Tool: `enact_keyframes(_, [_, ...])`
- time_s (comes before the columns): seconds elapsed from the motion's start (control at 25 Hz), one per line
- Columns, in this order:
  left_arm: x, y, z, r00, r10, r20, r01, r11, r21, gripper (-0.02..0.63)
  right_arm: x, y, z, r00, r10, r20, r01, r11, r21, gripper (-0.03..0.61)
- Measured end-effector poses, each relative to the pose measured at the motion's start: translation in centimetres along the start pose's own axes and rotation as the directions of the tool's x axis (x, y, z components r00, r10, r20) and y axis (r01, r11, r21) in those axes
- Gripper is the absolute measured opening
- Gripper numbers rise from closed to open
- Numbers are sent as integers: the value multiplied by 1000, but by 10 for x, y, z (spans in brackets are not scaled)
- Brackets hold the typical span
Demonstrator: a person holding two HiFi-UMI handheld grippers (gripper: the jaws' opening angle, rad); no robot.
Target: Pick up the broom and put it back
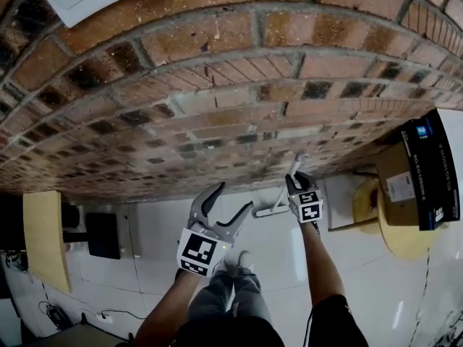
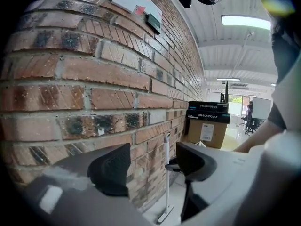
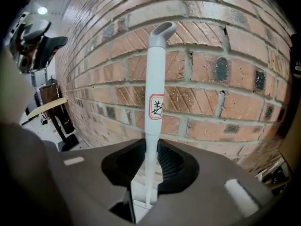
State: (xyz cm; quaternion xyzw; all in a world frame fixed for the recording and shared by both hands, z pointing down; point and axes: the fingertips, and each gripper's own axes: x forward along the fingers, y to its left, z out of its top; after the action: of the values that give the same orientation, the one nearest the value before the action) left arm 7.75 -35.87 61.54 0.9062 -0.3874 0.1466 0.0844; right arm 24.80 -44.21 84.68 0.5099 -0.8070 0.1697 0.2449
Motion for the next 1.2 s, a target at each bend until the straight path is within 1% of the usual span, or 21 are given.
enact_keyframes(0.12, [-7,7,-3,1000,20,2,-20,1000,-16,305,10,-4,5,999,-34,-11,34,999,3,83])
enact_keyframes(0.2, [-10,12,-1,999,33,11,-32,999,-24,305,11,-7,10,999,-46,0,46,998,33,85])
enact_keyframes(0.24, [-11,14,0,999,39,17,-39,999,-28,305,9,-8,13,999,-47,8,47,998,50,113])
enact_keyframes(0.28, [-12,15,1,999,45,21,-44,998,-34,305,6,-8,17,999,-49,17,48,997,60,154])
enact_keyframes(0.4, [-16,16,4,998,54,29,-52,997,-58,305,-12,-8,32,996,-81,49,78,996,48,225])
enact_keyframes(0.48, [-20,16,12,997,64,42,-61,996,-62,307,-33,-3,50,990,-102,95,99,994,36,265])
enact_keyframes(0.64, [-32,16,42,991,85,101,-80,996,-48,307,-86,11,104,970,-90,226,78,995,63,274])
enact_keyframes(0.72, [-45,20,57,986,108,131,-101,993,-55,307,-117,23,135,955,-80,285,66,996,57,290])
enact_keyframes(0.8, [-64,25,73,977,145,158,-134,988,-73,307,-149,38,166,935,-78,347,70,997,37,301])
enact_keyframes(0.92, [-94,36,89,959,214,187,-203,976,-79,307,-196,61,215,885,-82,458,65,996,54,304])
enact_keyframes(1.04, [-124,54,104,927,301,223,-290,954,-80,307,-229,87,265,835,-60,546,25,997,71,305])
enact_keyframes(1.2, [-173,66,120,879,394,267,-383,919,-94,307,-263,134,305,788,-35,614,-3,998,60,324])
